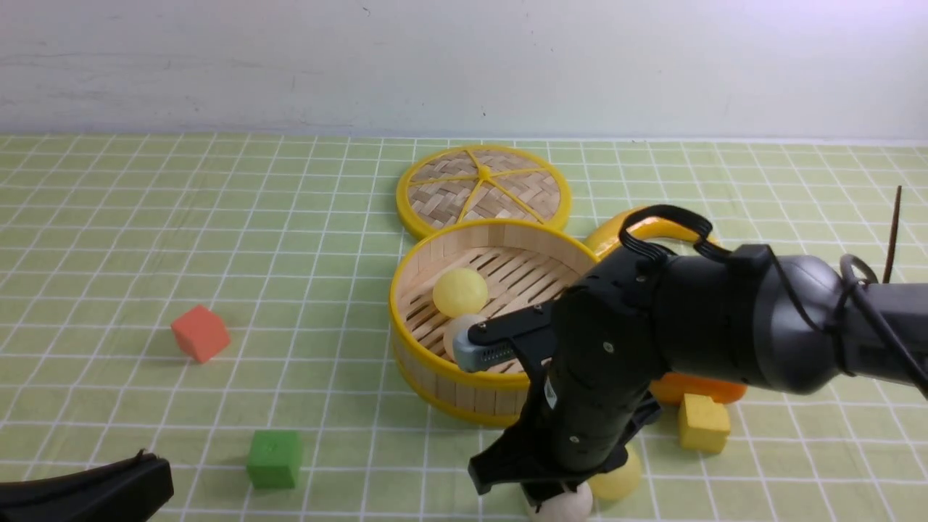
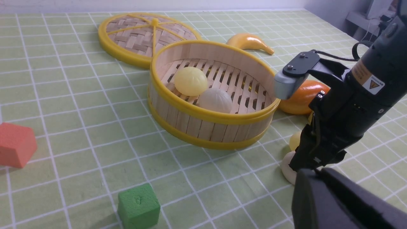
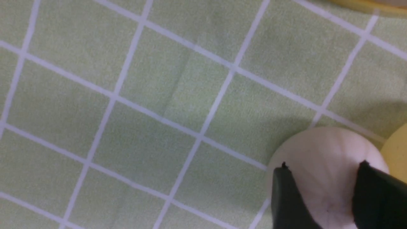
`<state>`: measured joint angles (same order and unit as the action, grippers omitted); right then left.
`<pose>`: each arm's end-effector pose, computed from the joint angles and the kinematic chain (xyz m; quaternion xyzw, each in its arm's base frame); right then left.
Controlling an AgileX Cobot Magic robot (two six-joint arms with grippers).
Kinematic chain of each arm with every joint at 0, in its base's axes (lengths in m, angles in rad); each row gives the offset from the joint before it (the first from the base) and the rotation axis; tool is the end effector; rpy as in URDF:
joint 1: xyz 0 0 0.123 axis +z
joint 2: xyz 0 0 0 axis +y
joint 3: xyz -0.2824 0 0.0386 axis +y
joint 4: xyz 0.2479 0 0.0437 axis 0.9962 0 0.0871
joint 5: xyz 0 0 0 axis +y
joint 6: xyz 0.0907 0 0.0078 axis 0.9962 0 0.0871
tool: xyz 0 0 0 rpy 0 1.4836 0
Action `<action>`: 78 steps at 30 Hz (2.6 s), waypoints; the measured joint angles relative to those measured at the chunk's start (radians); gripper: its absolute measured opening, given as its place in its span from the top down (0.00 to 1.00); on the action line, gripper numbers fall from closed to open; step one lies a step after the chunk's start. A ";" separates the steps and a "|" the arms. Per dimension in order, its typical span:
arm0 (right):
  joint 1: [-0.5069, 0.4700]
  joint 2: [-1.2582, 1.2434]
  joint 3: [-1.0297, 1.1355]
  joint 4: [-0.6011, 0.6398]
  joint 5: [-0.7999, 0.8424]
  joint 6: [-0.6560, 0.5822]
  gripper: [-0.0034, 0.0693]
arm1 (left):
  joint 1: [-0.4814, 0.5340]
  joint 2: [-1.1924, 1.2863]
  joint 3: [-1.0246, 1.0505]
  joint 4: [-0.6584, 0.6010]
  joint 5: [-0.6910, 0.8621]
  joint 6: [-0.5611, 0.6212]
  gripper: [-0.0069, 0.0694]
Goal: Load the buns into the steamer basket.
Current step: Use the right arm to grab a steamed stuffed bun, then use the right arm to put the steamed stuffed bun into the steamer, then use the right arm to grab a steamed stuffed bun
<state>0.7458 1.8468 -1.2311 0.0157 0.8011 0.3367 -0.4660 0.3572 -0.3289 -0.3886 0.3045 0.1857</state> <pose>0.2662 0.2473 0.1883 -0.1970 0.9730 0.0673 0.0999 0.0723 -0.0480 0.2744 0.1438 0.7679 -0.2417 0.5755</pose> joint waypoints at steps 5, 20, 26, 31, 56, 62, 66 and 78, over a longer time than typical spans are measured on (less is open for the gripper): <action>0.000 0.000 0.000 -0.003 -0.001 0.000 0.74 | 0.000 0.000 0.000 0.000 0.000 0.000 0.89; -0.005 -0.144 -0.048 0.011 0.059 -0.067 0.94 | 0.000 0.000 0.000 0.000 0.000 0.000 0.86; -0.091 -0.143 -0.166 0.004 -0.013 -0.090 0.94 | 0.000 0.000 0.000 0.000 0.000 0.000 0.86; -0.200 -0.009 -0.232 0.012 -0.156 -0.093 0.94 | 0.000 0.000 0.000 0.000 0.000 0.000 0.84; -0.238 -0.200 -0.033 0.068 0.162 -0.079 0.44 | 0.000 0.000 0.000 0.000 0.003 0.000 0.82; -0.238 -0.198 0.120 0.174 0.012 -0.075 0.60 | 0.000 0.000 0.000 0.000 0.003 0.000 0.81; -0.238 -0.184 0.133 0.180 -0.078 -0.075 0.60 | 0.000 0.000 0.000 0.000 0.003 0.000 0.81; -0.238 -0.083 0.133 0.176 -0.135 -0.075 0.59 | 0.000 0.000 0.000 0.000 0.003 0.000 0.80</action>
<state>0.5083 1.7643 -1.0981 0.1920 0.6663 0.2621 -0.4660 0.3572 -0.3289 -0.3886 0.3074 0.1857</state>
